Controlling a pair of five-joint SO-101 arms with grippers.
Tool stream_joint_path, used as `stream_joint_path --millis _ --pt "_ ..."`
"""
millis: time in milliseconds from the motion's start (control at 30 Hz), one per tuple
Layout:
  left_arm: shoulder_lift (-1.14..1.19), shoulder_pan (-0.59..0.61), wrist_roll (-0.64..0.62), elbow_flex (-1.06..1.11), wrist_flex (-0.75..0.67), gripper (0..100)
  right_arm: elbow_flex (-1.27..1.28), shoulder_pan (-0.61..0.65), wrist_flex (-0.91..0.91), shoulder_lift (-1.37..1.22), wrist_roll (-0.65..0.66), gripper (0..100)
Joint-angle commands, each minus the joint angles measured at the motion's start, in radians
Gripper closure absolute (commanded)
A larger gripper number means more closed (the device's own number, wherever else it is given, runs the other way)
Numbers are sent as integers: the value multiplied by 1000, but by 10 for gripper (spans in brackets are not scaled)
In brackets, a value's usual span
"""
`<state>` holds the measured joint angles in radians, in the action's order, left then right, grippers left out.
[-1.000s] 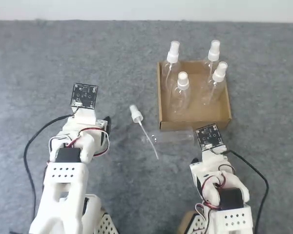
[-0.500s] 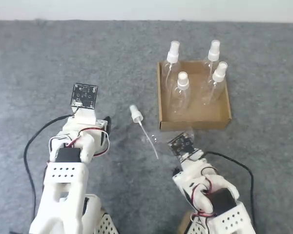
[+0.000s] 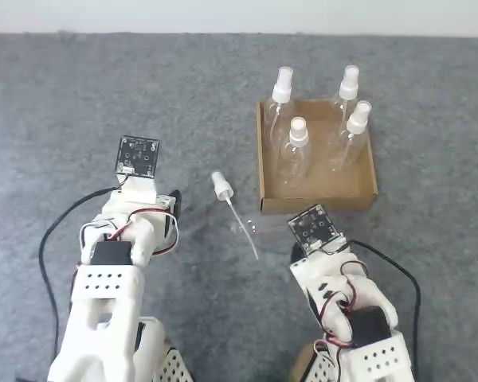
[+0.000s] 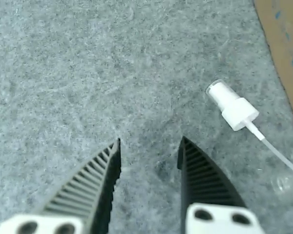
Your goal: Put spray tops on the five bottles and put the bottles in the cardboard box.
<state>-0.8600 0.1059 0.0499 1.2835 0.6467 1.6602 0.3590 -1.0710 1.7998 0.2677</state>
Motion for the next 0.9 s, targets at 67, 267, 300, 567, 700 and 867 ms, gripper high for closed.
stream_joint_path --millis 67,267,300,567,700,867 --pt "0 -5 9 -10 -21 826 -198 -97 -143 18 183 935" --pt "2 -5 9 -10 -21 826 -321 -91 -147 -73 229 861" --pt "3 -5 9 -10 -21 826 -356 -88 -143 -124 230 861" --pt "5 -5 9 -10 -23 826 -764 -53 -183 -734 270 857" --pt "6 -5 9 -10 -23 826 -904 61 -197 -992 305 827" --pt "6 -9 9 -10 -23 826 -1014 216 -186 -1208 347 725"
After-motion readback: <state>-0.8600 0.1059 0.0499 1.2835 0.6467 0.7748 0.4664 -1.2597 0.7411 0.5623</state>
